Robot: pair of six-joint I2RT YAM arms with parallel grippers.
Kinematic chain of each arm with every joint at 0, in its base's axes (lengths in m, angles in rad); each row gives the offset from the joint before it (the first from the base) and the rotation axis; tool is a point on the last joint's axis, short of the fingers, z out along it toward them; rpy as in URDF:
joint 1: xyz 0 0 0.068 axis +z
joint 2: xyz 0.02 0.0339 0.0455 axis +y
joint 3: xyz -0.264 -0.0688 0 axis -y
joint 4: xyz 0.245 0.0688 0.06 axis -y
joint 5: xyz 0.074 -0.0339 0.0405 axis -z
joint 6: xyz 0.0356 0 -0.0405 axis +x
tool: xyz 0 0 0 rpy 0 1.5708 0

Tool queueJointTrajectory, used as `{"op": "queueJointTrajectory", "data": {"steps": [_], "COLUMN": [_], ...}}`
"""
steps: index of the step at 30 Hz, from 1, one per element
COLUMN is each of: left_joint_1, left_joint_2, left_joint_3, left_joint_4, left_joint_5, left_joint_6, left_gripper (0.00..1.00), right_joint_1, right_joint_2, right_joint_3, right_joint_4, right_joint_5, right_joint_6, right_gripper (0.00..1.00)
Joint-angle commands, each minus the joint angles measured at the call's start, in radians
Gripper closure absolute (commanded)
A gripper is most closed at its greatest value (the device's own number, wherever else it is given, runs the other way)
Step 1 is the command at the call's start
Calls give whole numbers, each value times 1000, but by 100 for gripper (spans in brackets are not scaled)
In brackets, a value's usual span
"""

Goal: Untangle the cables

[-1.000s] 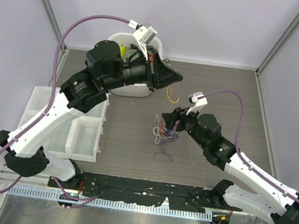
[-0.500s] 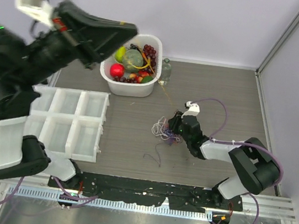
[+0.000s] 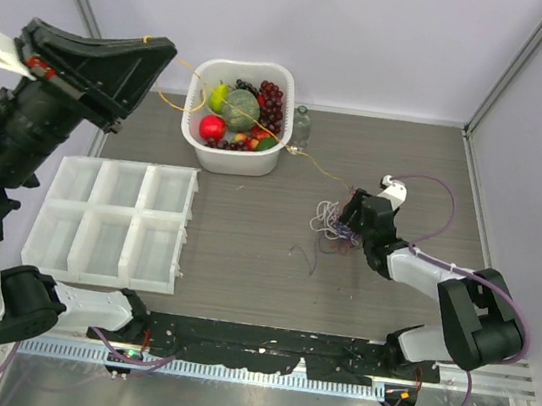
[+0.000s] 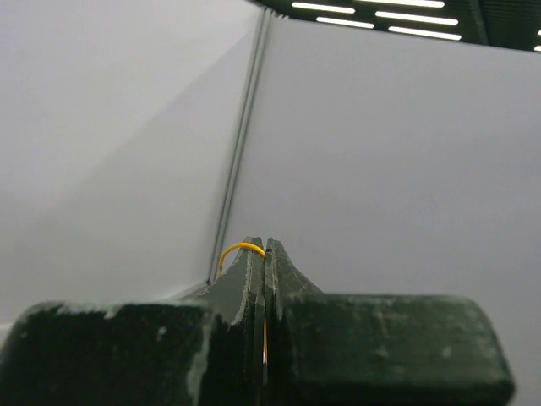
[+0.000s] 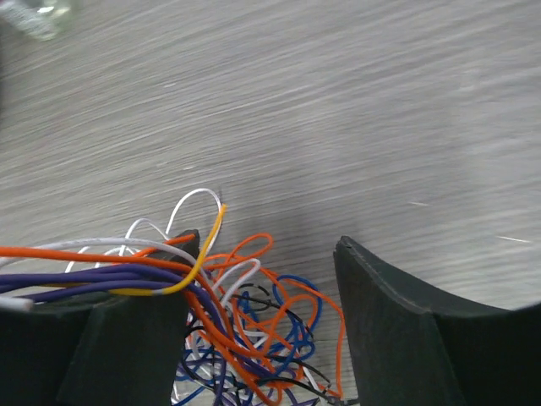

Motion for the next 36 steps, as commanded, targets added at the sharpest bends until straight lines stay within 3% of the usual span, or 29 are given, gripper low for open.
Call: {"op": "queueJointTrajectory", "data": {"steps": [1, 7, 11, 13, 18, 23, 26, 31, 36], "left_joint_1": [0, 0, 0, 0, 0, 0, 0, 2, 2], "left_joint_2": [-23, -81, -100, -91, -52, -91, -132, -187, -186], "left_joint_3": [-26, -58, -208, -314, -529, -741, -827, -796, -768], "left_joint_4": [-32, -41, -12, 14, 42, 14, -12, -60, -119], "left_joint_5": [-93, -187, -144, -83, -69, -167, -164, -167, -187], "left_joint_6": [57, 88, 27, -21, -57, -43, -60, -55, -75], "left_gripper": [100, 100, 100, 100, 100, 100, 100, 100, 100], "right_joint_1": [-56, -151, -133, -78, 10, 9, 2, 2, -1], "right_joint_2": [-2, 23, -26, -71, -239, -355, -361, -294, -260], "right_joint_3": [42, 53, -10, -19, -36, 10, 36, -13, -30], "right_joint_4": [-138, -189, -8, -12, -94, -296, -364, -257, -252], "right_joint_5": [124, 28, -425, -524, -517, -259, -198, -273, -275], "right_joint_6": [55, 82, -44, -87, -96, -78, -79, -82, -78], "right_gripper": [26, 23, 23, 23, 23, 21, 21, 21, 21]}}
